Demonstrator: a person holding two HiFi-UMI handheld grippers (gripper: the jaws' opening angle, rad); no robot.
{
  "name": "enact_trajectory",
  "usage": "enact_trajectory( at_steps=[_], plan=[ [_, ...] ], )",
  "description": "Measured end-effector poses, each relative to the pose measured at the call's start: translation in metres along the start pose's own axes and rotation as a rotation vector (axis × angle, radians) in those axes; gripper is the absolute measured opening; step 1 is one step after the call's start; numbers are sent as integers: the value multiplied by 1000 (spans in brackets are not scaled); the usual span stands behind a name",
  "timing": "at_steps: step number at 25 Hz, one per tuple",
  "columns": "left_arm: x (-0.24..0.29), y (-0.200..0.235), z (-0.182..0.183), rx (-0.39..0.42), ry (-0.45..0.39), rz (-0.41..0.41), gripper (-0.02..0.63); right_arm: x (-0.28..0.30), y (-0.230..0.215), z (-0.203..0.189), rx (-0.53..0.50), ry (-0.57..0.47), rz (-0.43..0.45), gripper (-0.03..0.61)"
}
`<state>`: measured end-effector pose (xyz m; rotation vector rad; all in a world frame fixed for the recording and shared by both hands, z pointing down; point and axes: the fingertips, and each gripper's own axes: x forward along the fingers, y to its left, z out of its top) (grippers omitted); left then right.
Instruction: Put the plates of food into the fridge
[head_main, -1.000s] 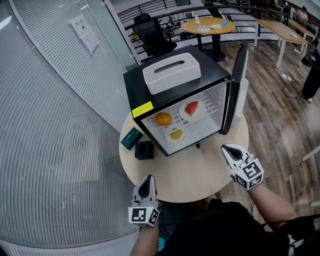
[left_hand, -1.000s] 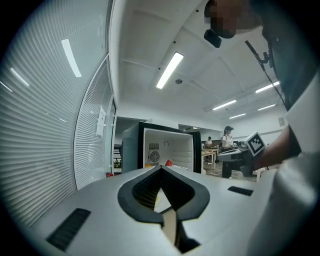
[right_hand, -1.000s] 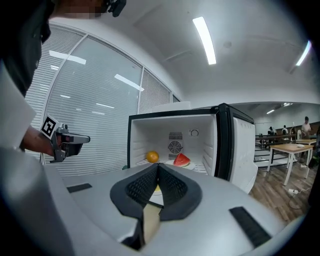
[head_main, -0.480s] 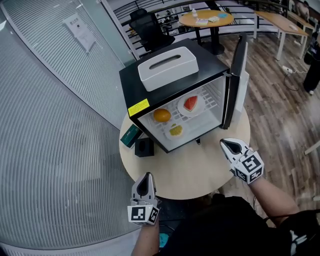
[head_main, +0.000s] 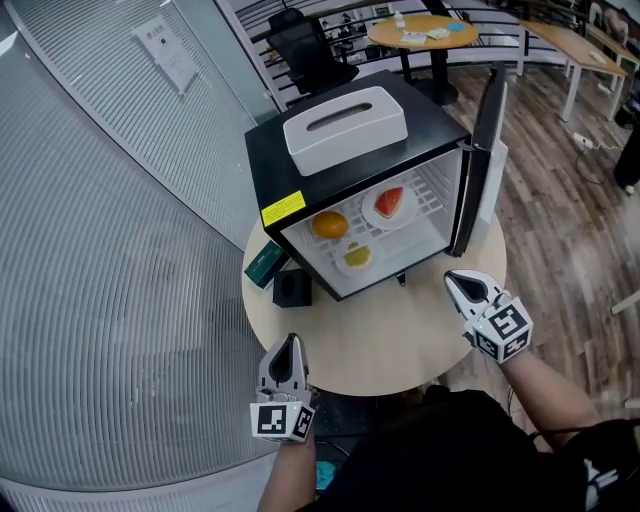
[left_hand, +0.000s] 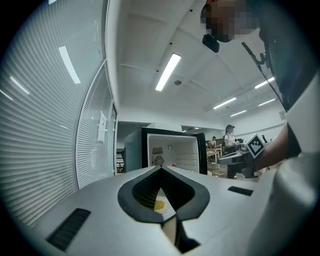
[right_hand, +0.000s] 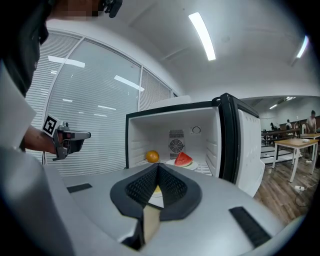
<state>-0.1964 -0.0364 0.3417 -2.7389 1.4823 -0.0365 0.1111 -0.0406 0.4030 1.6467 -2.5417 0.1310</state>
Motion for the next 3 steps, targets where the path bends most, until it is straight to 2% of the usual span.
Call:
enact_trajectory(
  at_steps=[3],
  plan=[
    [2,4,1,-4,-1,13,6,3,-2,3,-2,-6,2,5]
  ],
)
